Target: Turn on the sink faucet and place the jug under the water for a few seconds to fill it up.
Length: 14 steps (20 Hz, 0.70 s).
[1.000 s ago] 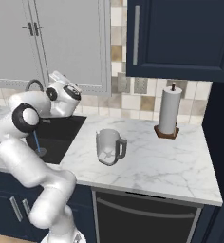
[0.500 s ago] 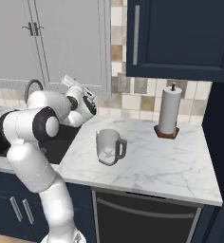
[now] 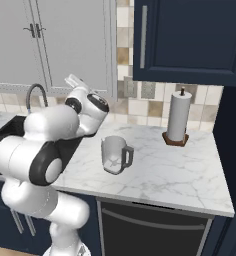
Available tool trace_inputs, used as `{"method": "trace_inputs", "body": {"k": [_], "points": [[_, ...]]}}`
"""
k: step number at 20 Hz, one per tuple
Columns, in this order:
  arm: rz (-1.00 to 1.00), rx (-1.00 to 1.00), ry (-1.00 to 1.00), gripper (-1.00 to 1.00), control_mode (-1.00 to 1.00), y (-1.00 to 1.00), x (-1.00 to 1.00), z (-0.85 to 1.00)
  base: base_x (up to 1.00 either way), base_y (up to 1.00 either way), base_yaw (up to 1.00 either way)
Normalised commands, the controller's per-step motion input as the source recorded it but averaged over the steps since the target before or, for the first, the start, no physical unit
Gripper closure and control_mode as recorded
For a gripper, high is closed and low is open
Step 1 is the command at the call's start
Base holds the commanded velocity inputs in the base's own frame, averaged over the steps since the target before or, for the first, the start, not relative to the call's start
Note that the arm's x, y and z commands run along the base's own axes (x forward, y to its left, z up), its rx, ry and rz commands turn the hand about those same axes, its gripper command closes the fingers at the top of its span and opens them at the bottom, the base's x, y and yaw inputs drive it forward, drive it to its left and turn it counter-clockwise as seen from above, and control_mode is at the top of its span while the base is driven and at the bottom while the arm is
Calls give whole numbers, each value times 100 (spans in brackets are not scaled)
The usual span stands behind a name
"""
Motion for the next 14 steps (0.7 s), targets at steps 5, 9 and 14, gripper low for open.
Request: {"method": "trace_inputs", "body": {"k": [5, 9, 14], "points": [[-1, 0, 27, -100, -100, -46, -35, 100, 0, 0, 0], [0, 0, 32, -100, -100, -46, -57, 100, 0, 0, 0], [0, 0, 31, -100, -100, -42, -71, 100, 0, 0, 0]]}}
